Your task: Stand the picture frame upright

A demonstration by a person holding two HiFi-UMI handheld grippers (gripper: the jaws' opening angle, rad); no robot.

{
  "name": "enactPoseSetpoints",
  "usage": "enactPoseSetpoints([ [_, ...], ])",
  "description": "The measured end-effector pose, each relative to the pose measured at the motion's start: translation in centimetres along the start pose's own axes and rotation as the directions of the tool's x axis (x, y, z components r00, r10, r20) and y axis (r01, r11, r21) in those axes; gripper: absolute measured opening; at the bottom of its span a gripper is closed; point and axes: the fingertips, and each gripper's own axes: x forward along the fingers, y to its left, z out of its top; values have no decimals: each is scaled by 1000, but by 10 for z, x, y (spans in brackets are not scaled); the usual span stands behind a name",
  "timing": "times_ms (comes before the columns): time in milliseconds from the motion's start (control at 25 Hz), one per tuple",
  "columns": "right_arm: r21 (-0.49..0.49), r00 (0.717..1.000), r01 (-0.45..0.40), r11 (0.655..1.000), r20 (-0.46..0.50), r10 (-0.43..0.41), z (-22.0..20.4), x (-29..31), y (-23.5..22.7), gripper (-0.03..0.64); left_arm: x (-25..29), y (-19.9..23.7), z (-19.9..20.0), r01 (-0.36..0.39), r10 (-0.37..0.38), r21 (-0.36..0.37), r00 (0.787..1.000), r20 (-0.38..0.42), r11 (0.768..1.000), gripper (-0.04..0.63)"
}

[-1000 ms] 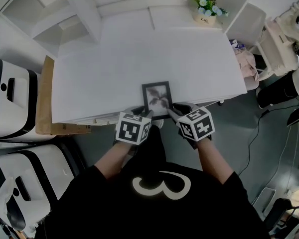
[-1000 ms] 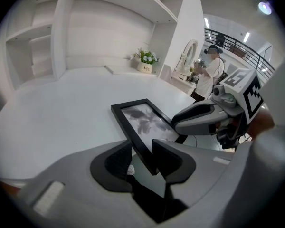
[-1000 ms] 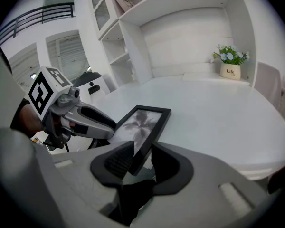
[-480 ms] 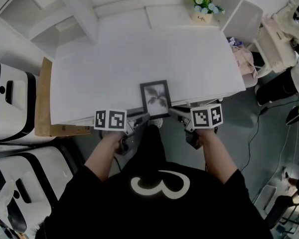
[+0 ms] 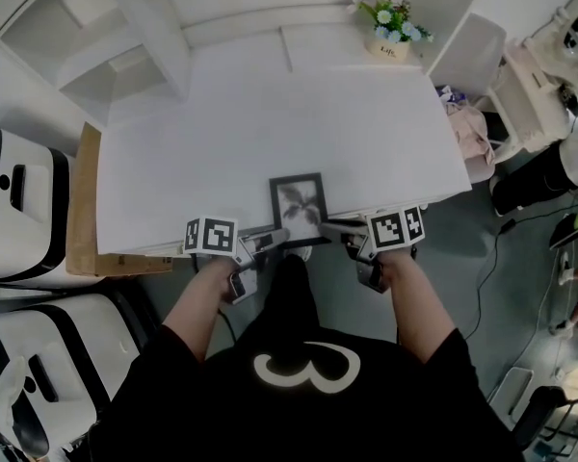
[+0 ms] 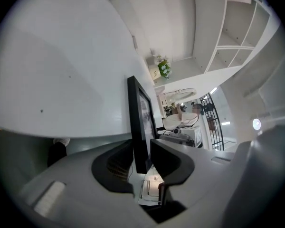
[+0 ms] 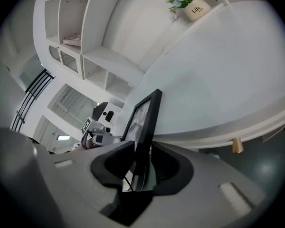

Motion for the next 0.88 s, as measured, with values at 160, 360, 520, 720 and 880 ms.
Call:
enactPoseSetpoints([
  [160, 6, 1000, -18, 1000, -15, 18, 0, -3, -2, 107, 2, 2, 0, 5, -5, 2, 1000, -25, 1000, 92],
  [360, -18, 999, -10, 1000, -49, 9, -1, -5, -4, 101, 5, -3, -3, 15, -13, 26, 998, -61, 1000, 84],
  [520, -73, 997, 1, 997, -81, -7, 1, -12, 0, 101, 6, -17, 0, 31, -20, 93, 993, -115, 995, 81],
  [720, -143, 998, -32, 989, -62, 23, 25, -21, 14, 101, 0, -39, 21, 69, -41, 183, 987, -154, 981, 81],
  [880, -236, 998, -41, 971, -59, 28, 48, -26, 29, 101, -3, -54, 43, 50, 7, 327, 985, -171, 944, 81],
])
